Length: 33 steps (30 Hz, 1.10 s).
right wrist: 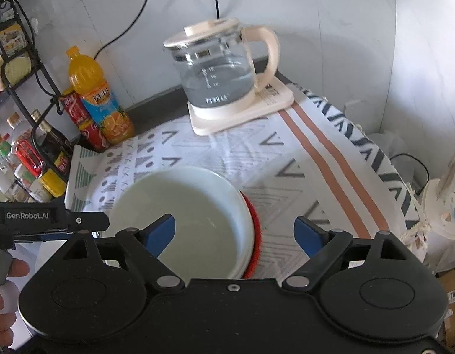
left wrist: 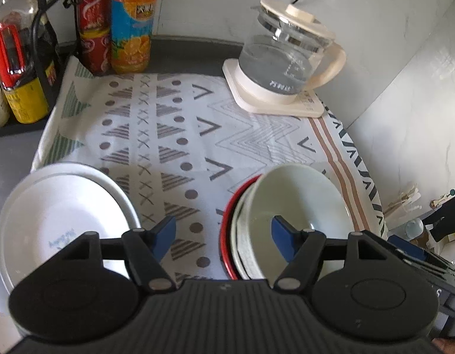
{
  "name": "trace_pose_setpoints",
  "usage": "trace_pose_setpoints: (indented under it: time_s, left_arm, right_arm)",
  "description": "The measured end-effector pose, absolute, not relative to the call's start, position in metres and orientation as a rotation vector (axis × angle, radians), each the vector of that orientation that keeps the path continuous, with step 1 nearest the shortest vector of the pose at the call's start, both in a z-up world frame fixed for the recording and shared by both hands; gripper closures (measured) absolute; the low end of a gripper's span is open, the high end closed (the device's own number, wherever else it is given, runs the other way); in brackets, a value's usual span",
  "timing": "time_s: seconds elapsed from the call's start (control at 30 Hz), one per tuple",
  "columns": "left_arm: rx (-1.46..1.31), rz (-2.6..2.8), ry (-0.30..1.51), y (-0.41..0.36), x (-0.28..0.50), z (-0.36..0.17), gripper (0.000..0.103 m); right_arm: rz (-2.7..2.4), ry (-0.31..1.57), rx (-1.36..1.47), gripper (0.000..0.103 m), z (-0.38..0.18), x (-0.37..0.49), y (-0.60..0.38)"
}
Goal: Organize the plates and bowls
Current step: 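Close both tools on the rim of the red bowl stack, then lift the red bowl stack with both tools and carry it over the plates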
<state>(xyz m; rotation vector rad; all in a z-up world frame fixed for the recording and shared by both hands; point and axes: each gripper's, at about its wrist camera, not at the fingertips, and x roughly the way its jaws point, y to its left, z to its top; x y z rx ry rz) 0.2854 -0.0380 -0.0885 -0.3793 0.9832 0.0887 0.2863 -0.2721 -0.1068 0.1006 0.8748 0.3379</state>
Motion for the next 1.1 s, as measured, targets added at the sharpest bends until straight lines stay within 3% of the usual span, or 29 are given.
trace_pose_setpoints:
  time_s: [0.63, 0.7, 0.87, 0.97, 1.1]
  left_arm:
    - [-0.447, 0.179, 1.063, -0.044, 0.301, -0.148, 0.034]
    - [-0.458, 0.186, 1.076, -0.043, 0.302, -0.153, 0.035]
    - [-0.461, 0.179, 1.070, -0.045, 0.301, -0.158, 0.040]
    - [-0.490, 0.170, 1.085, -0.045, 0.302, -0.164, 0.051]
    - [-0.534, 0.150, 1.081, -0.044, 0.303, -0.169, 0.059]
  right_arm:
    - [0.416, 1.040, 0.113, 0.028, -0.164, 0.319, -0.270]
    - [0.424, 1.045, 0.126, 0.031, -0.167, 0.323, -0.270]
    - [0.442, 1.081, 0.147, 0.054, -0.178, 0.331, -0.271]
    - [0.444, 1.103, 0.151, 0.065, -0.184, 0.334, -0.271]
    - [0.451, 1.105, 0.159, 0.067, -0.185, 0.335, -0.269]
